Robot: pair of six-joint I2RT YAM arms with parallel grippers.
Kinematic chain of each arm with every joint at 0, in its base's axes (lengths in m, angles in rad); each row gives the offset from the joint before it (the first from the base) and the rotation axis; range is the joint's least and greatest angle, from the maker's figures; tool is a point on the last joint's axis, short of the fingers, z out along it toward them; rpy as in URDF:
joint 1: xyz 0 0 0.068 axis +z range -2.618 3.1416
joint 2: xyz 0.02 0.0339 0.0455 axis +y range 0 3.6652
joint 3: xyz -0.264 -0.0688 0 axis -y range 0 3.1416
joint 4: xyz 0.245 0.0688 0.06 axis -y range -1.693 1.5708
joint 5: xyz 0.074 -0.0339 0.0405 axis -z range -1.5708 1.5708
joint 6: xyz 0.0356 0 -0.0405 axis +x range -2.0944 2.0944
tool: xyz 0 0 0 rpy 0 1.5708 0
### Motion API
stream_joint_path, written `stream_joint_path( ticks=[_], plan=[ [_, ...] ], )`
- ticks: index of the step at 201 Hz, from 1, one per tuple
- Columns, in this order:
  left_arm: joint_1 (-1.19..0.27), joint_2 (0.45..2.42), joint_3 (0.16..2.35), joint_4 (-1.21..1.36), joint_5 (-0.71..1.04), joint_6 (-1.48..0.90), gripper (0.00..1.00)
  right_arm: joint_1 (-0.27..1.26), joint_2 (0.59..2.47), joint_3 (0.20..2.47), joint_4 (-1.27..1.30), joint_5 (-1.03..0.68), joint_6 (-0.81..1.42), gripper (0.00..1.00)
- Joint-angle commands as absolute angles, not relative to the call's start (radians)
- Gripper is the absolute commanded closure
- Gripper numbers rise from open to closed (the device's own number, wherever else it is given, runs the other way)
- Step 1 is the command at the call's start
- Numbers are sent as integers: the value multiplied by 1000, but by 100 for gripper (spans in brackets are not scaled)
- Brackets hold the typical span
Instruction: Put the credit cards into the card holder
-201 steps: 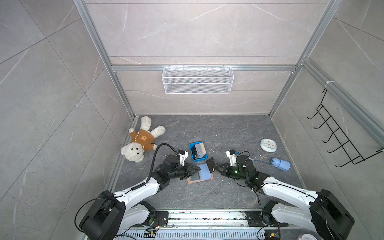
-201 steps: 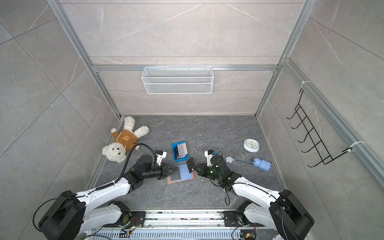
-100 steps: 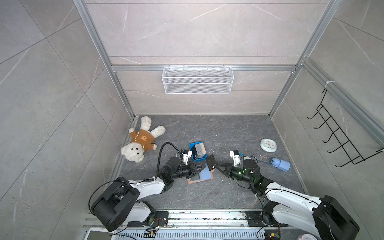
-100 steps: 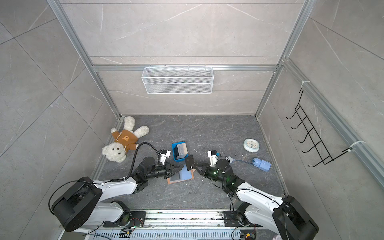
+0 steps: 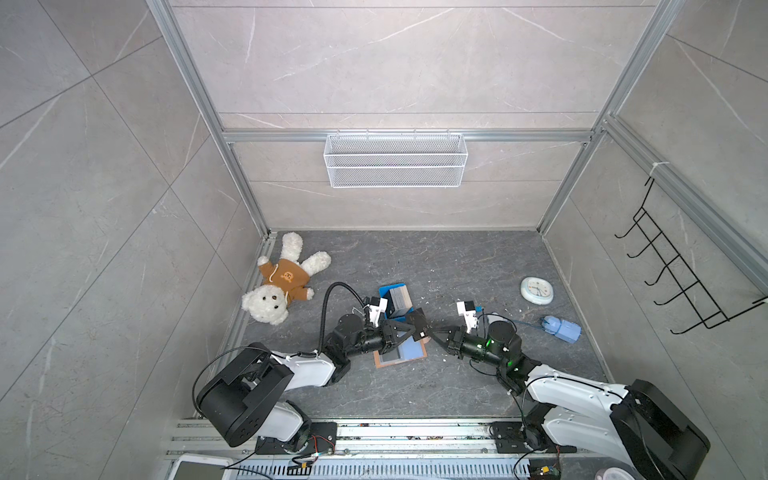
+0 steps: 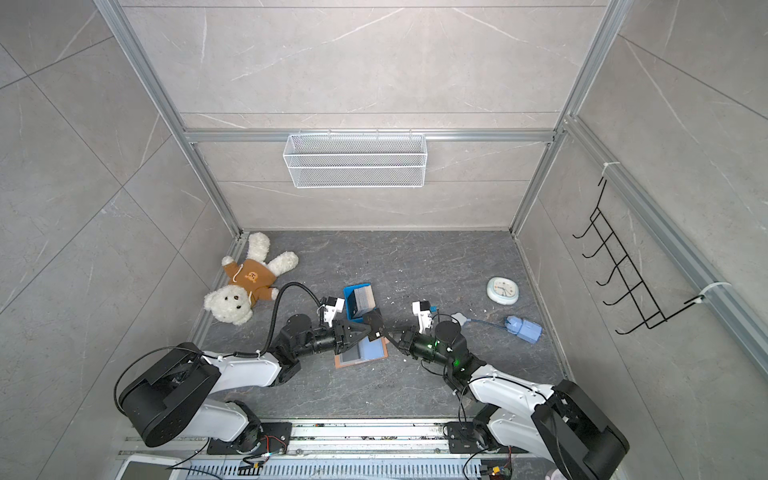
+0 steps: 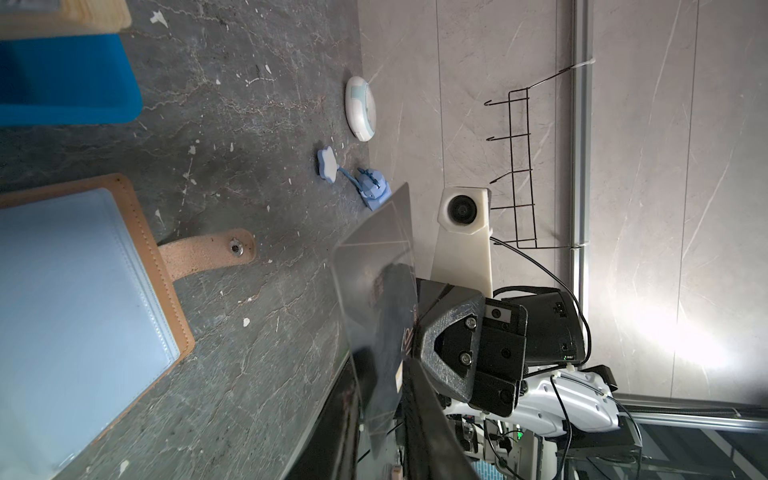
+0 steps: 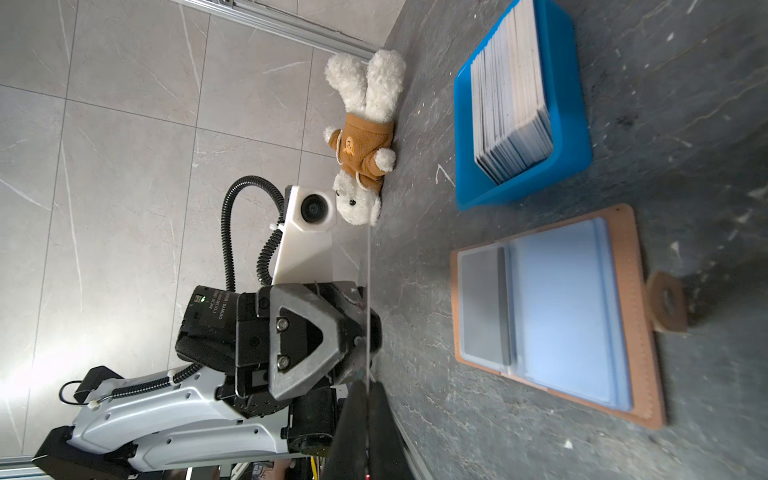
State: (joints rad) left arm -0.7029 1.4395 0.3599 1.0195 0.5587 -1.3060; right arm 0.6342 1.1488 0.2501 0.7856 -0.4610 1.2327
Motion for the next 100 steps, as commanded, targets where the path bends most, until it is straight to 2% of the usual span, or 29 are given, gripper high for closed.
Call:
stream_joint_path(
  ticks=[1,100],
  plan=[
    [-710,1457,367,1147,560,-1333,81,632,1156,232,861,-476,1258,100],
    [-734,1502,364,1244,507,-1353,95,647,1152,213,880,-444,1281,100]
  ],
)
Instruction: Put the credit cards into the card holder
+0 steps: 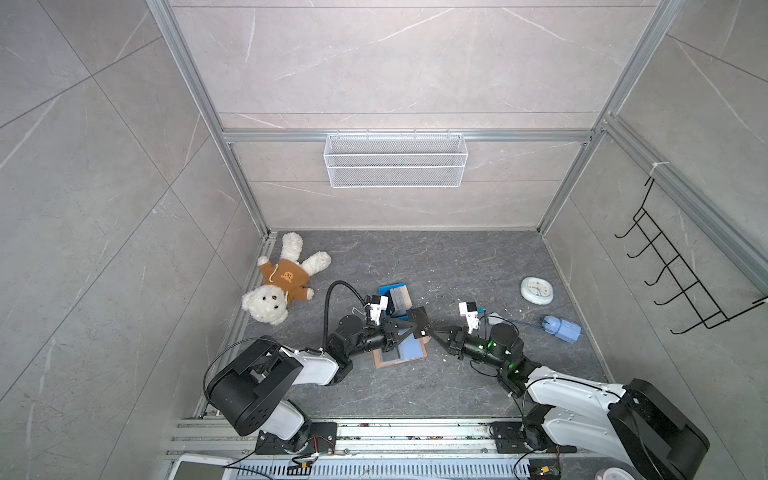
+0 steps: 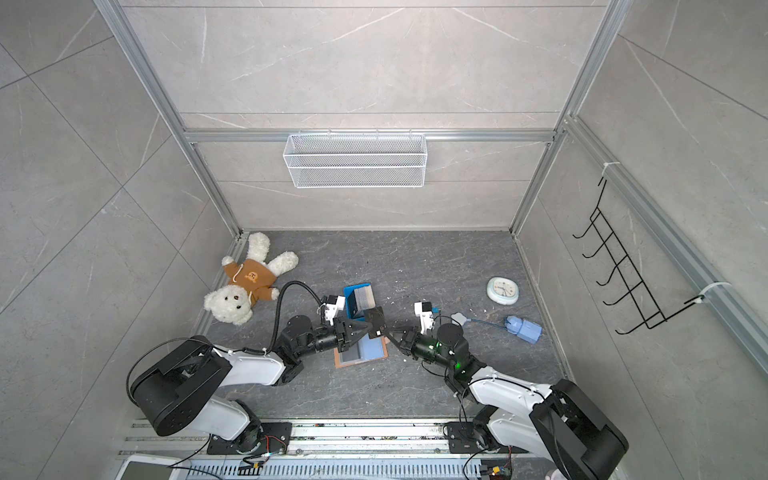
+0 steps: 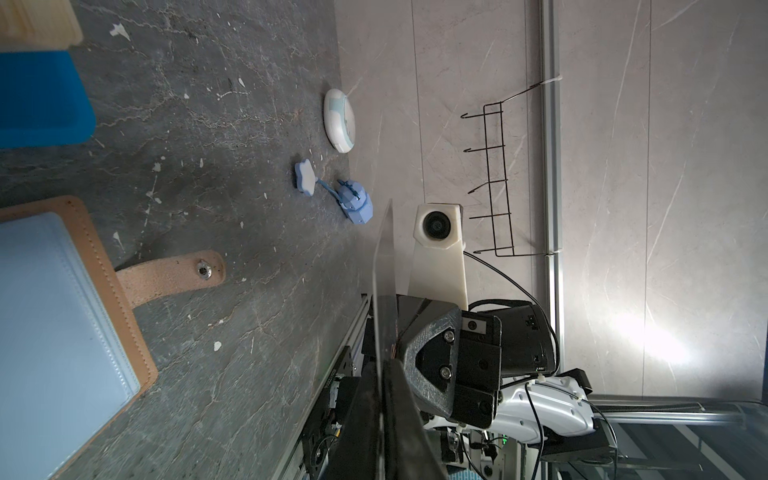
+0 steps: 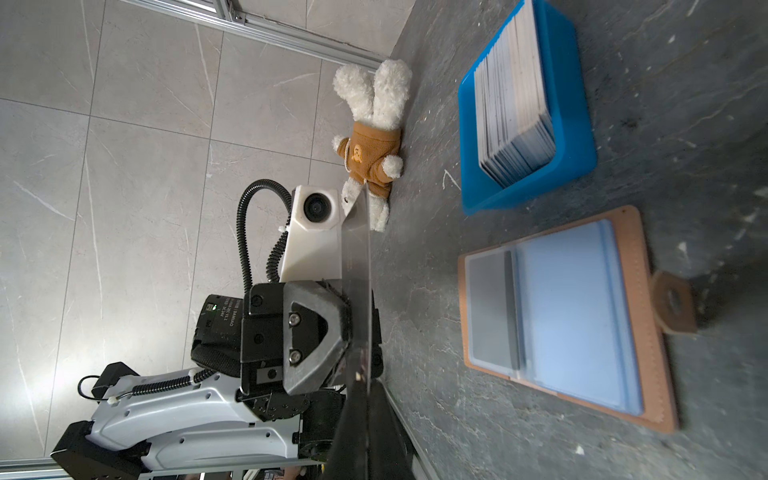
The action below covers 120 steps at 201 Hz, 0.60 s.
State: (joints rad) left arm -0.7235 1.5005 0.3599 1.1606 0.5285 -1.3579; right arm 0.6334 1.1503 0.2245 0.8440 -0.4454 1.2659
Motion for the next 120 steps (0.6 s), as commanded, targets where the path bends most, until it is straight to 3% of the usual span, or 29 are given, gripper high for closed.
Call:
stream_joint_path(
  ticks=[1,25,90,120],
  plan=[
    [-734,1502,365,1244,507,-1353,95,647,1152,213,880,-444,1281,100],
    [-736,1502,367,1241,502,-1347,98,653,1154,210,882,-435,1283,100],
    [-722,1438,298,1066,497,-1236,100,660,1113,189,774,-375,1217,53],
    [-688,1398,265,984,524,-1201,100,665,1063,198,622,-337,1141,44]
  ],
)
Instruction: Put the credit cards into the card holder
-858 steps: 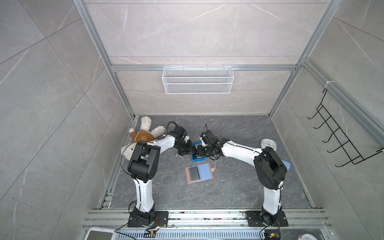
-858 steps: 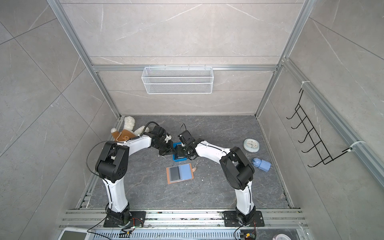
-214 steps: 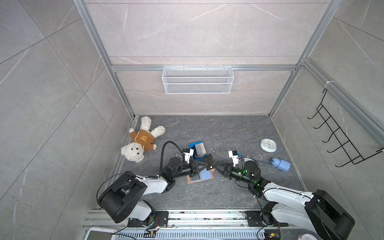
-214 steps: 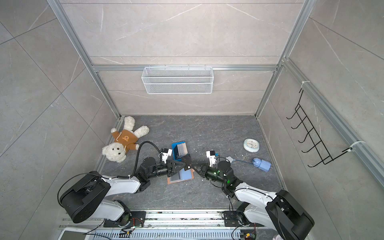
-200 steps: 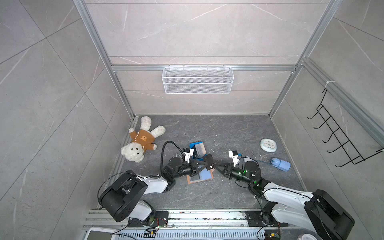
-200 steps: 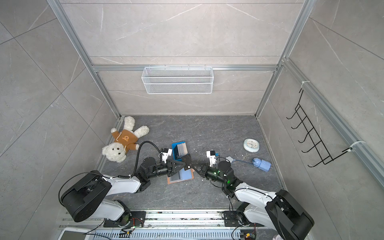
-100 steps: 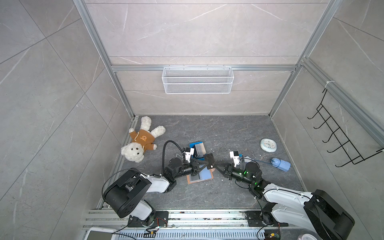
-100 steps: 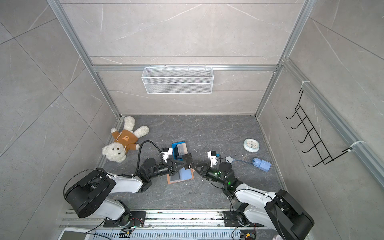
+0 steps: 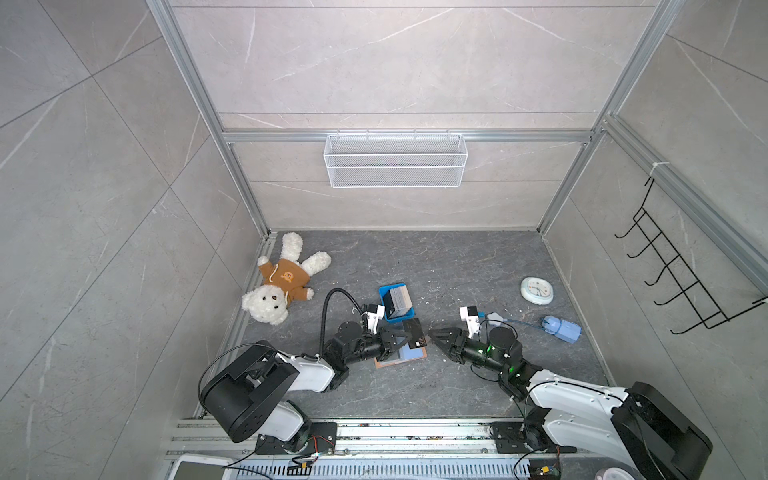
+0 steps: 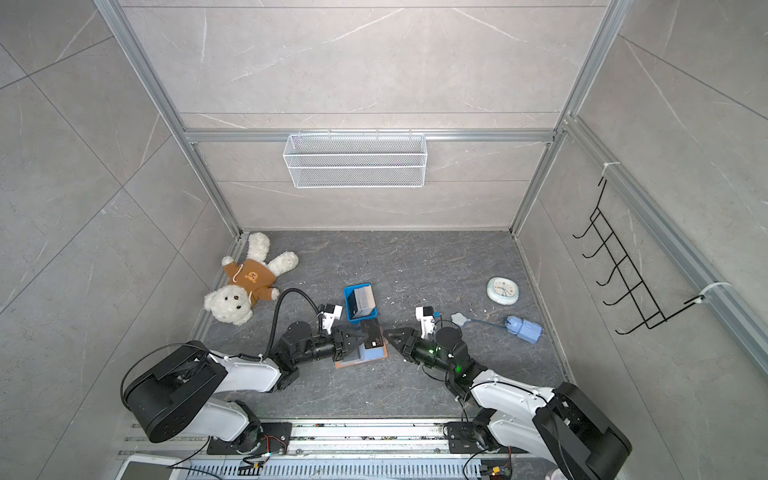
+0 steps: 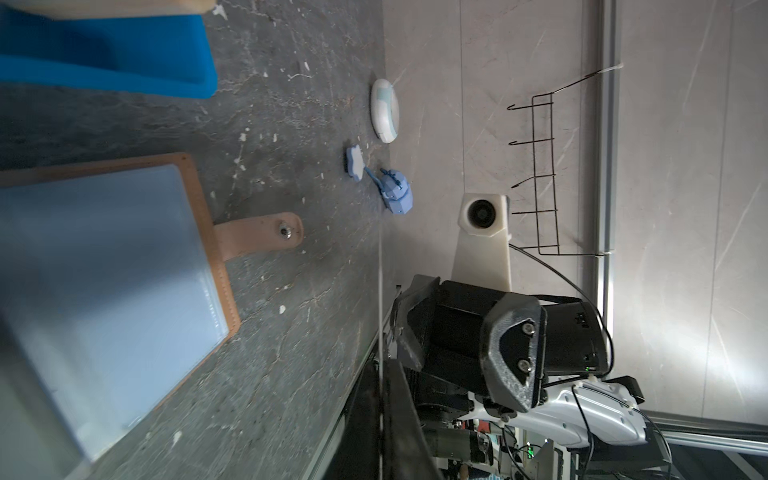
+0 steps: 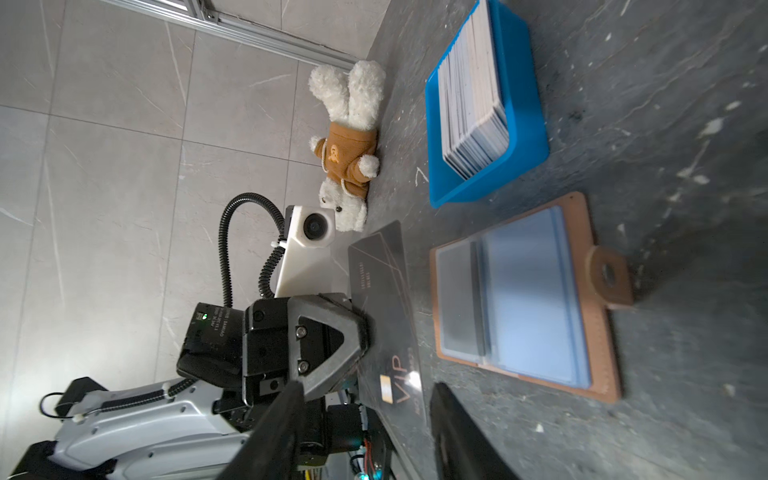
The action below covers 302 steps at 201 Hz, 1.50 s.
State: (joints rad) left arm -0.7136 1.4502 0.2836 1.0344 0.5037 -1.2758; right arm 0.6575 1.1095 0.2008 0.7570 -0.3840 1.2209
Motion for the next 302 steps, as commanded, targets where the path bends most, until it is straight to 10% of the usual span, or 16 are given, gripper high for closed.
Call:
stream_joint_path(
  ticks=[1,115,302],
  plan=[
    [-688,1396,264,981,525,-1201,100,664,1061,198,617,-336,1138,44],
    [-597,1151,241,557,653,-1031,100,715,1013,423,-42,-97,848,63],
    [-569,1318,276,575,677,-948,100,802,1377,640,-100,-29,793,75]
  ],
)
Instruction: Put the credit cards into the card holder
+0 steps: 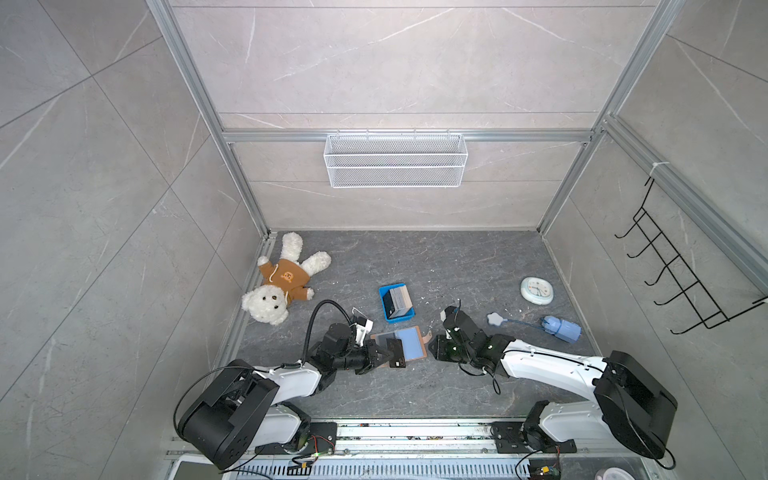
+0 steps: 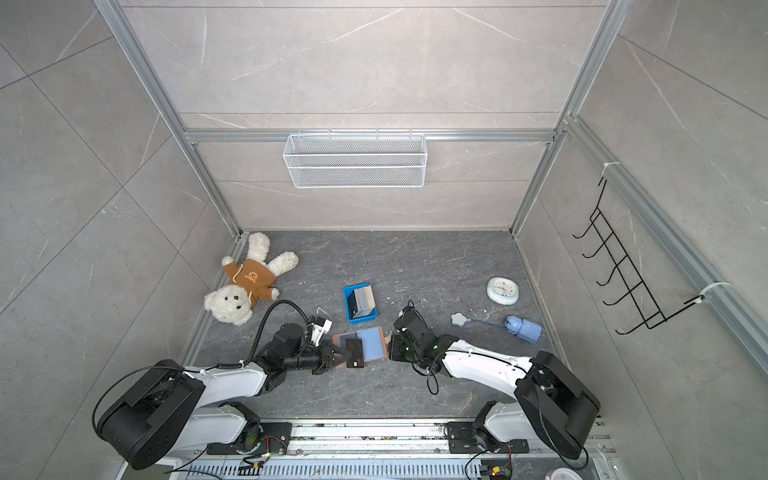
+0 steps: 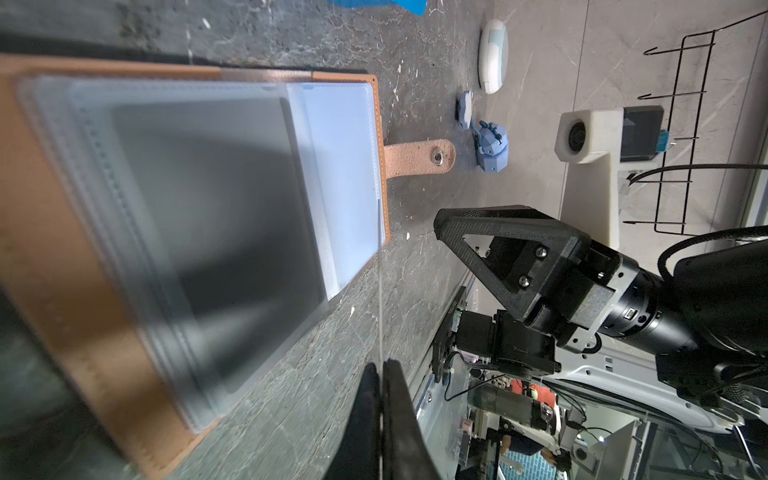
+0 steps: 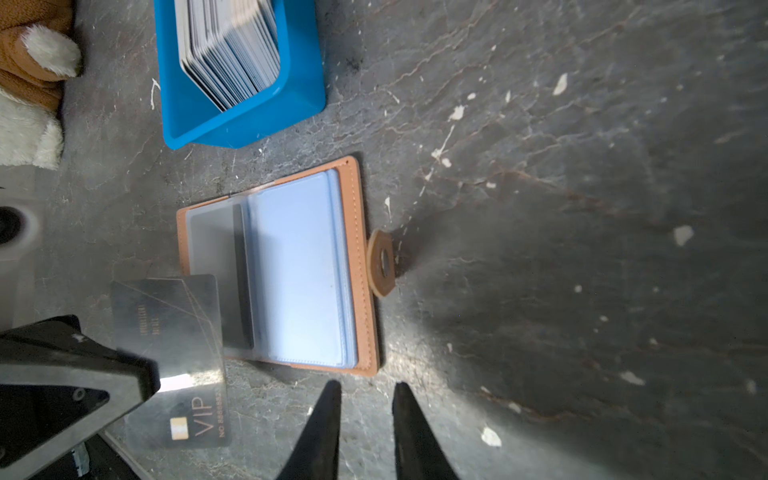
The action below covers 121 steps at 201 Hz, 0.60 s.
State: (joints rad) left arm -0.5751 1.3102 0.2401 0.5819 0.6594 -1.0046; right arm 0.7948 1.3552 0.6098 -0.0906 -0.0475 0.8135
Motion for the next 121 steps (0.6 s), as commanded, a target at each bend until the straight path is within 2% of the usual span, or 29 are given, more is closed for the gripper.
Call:
stream_joint_path(
  ticks=[1,121],
  plan=[
    [-569,1319,276,576,677,-947,100,801,1378,641,-100,-29,793,75],
    [-557,1348,308,523,645,-919,100,801,1441,658,-74,-30,786,79]
  ],
)
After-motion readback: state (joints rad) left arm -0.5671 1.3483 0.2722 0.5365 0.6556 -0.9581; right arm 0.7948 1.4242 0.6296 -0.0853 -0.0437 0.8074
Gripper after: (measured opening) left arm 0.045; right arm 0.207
